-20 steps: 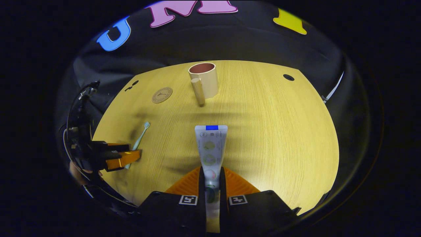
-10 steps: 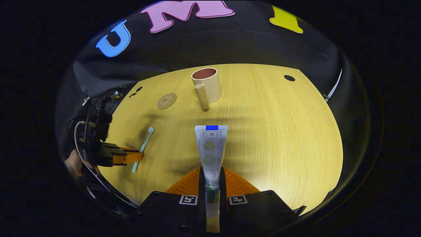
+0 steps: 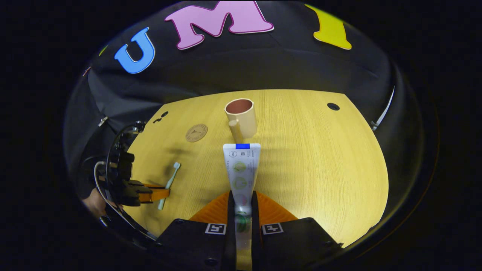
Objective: Put the toothbrush and toothpaste on the desktop into the cup, then pick up the cup and place it on the coaster on the desktop.
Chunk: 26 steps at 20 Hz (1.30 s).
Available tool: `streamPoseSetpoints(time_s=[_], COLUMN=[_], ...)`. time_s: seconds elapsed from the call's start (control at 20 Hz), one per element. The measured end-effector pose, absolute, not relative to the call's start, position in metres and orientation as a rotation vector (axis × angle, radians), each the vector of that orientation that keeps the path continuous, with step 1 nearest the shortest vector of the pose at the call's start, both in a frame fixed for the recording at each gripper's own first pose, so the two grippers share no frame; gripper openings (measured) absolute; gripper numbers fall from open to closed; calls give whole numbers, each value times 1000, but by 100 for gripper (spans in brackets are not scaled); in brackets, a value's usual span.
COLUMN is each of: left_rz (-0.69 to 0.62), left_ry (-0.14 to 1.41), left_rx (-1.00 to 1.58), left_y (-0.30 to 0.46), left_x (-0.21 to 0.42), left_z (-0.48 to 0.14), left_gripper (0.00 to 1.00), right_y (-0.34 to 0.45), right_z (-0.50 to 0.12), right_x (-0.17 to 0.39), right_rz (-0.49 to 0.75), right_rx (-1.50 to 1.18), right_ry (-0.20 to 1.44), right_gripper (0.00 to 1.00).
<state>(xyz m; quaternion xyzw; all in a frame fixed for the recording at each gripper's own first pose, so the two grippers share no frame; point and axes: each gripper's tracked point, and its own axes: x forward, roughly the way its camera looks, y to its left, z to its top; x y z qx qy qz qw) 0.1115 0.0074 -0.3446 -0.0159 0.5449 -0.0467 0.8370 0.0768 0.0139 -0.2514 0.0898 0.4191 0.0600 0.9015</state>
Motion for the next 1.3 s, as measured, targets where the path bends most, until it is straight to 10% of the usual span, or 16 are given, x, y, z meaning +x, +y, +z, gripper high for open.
streamPoseSetpoints(time_s=[1.3], left_rz=[-153], left_ry=[710], left_rx=[-205], left_y=[-46], left_x=[148], left_z=[-234], left_gripper=[6], right_y=[20], right_z=[-172], right_x=[346], right_rz=[33], right_rx=[139], right_ry=[76], right_gripper=[19])
